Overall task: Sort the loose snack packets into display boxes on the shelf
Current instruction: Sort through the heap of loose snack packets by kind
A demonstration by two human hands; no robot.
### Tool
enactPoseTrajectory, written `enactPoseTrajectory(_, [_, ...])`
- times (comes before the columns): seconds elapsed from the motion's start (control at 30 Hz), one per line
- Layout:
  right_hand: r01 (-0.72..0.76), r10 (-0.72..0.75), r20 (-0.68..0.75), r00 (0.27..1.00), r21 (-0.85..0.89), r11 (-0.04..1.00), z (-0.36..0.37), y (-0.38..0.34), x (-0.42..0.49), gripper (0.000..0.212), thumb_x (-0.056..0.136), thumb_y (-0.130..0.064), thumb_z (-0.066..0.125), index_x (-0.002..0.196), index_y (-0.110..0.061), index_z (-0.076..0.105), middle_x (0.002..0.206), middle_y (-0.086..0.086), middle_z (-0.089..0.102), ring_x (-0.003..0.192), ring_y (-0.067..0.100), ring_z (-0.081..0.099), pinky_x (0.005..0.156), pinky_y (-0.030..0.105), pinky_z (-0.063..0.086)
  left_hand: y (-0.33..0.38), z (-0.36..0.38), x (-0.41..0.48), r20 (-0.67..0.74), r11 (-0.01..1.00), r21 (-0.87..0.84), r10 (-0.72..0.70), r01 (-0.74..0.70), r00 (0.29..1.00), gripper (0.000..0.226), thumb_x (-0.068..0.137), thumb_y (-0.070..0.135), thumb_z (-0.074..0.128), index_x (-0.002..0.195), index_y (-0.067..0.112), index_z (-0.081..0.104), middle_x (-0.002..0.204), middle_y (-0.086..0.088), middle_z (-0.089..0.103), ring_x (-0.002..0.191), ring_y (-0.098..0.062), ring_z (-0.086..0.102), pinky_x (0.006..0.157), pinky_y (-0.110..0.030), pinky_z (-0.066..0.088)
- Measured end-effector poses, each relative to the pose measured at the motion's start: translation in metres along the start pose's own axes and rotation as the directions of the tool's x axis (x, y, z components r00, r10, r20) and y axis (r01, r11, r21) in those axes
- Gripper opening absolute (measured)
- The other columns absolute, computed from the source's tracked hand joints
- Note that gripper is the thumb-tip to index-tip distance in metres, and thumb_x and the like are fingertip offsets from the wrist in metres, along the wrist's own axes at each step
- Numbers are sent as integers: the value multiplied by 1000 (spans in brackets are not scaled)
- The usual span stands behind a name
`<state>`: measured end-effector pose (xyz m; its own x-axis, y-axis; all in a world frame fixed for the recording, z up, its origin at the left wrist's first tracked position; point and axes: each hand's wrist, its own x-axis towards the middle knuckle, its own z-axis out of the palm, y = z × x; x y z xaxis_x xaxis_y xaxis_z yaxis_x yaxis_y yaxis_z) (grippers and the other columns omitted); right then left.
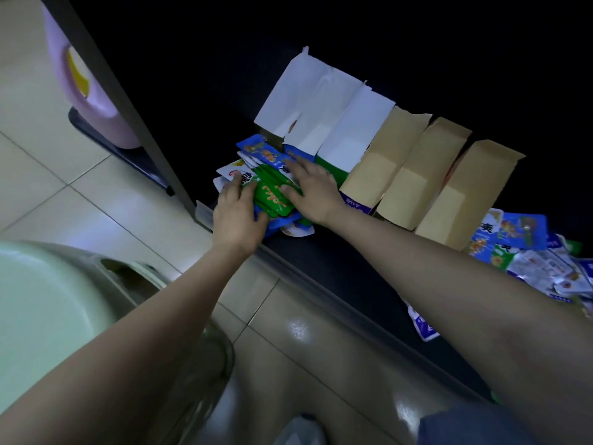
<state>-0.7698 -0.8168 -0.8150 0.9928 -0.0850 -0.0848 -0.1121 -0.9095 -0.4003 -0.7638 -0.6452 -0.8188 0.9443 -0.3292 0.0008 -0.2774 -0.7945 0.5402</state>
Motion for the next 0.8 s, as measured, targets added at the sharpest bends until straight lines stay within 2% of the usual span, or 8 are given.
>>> enactPoseTrajectory(0.1, [107,-96,-93,991,116,987,-9,8,-16,49,98,-29,51,144,-12,44,145,14,43,133,32,38,108,36,28,16,-2,-9,-110,999,44,33,-29,993,52,86,14,61,137,5,51,149,-22,35,136,-40,30,108,-45,28])
enactPoseTrajectory(0.23, [230,-199,-160,967,204,952,-27,29,-60,30,94,-18,53,121,-10,64,115,10,64,105,24,59,89,35,46,48,2,-27,-229,979,13,200,-203,953,33,81,9,56,112,3,63,111,-20,57,106,-39,51,86,-45,41])
enactPoseTrajectory(0.37, [231,-200,-168,965,187,955,-57,63,-129,24,91,-18,50,104,-14,70,83,-2,71,73,16,64,71,33,51,92,24,-57,-128,929,-61,356,-365,926,21,84,9,55,104,12,62,95,-7,61,86,-30,58,68,-41,46])
enactPoseTrajectory(0.5, [115,-100,-144,984,99,988,-73,112,-207,19,91,-16,54,99,-18,72,71,-13,63,68,7,60,66,30,49,133,61,-92,4,883,-57,467,-466,884,12,86,15,58,97,17,62,89,-2,62,82,-27,61,63,-37,45])
enactPoseTrajectory(0.6, [15,-19,-74,997,-55,998,-69,151,-261,20,92,-19,54,105,-17,69,93,3,70,87,23,64,67,36,48,156,96,-114,164,899,-14,433,-437,886,12,87,23,61,95,16,64,93,-5,59,90,-27,58,63,-35,42])
enactPoseTrajectory(0.67, [-26,29,30,999,-102,994,-60,175,-292,30,92,-20,55,121,-15,63,120,7,63,112,26,57,81,35,45,168,117,-125,255,886,6,447,-463,858,20,87,27,63,102,15,67,102,-7,61,99,-30,57,70,-37,45])
enactPoseTrajectory(0.73, [-2,47,199,979,-220,975,-49,195,-323,52,93,-26,56,143,-15,45,150,11,41,135,27,39,103,36,37,178,133,-135,355,841,-15,509,-540,784,35,85,29,63,117,16,67,126,-11,60,116,-35,53,88,-40,46])
enactPoseTrajectory(0.8, [67,57,317,947,-365,929,-42,208,-348,65,94,-29,55,152,-19,29,161,9,19,145,25,22,111,38,27,184,146,-143,483,799,50,506,-599,715,47,88,34,61,133,21,59,147,-9,46,135,-33,39,105,-38,37])
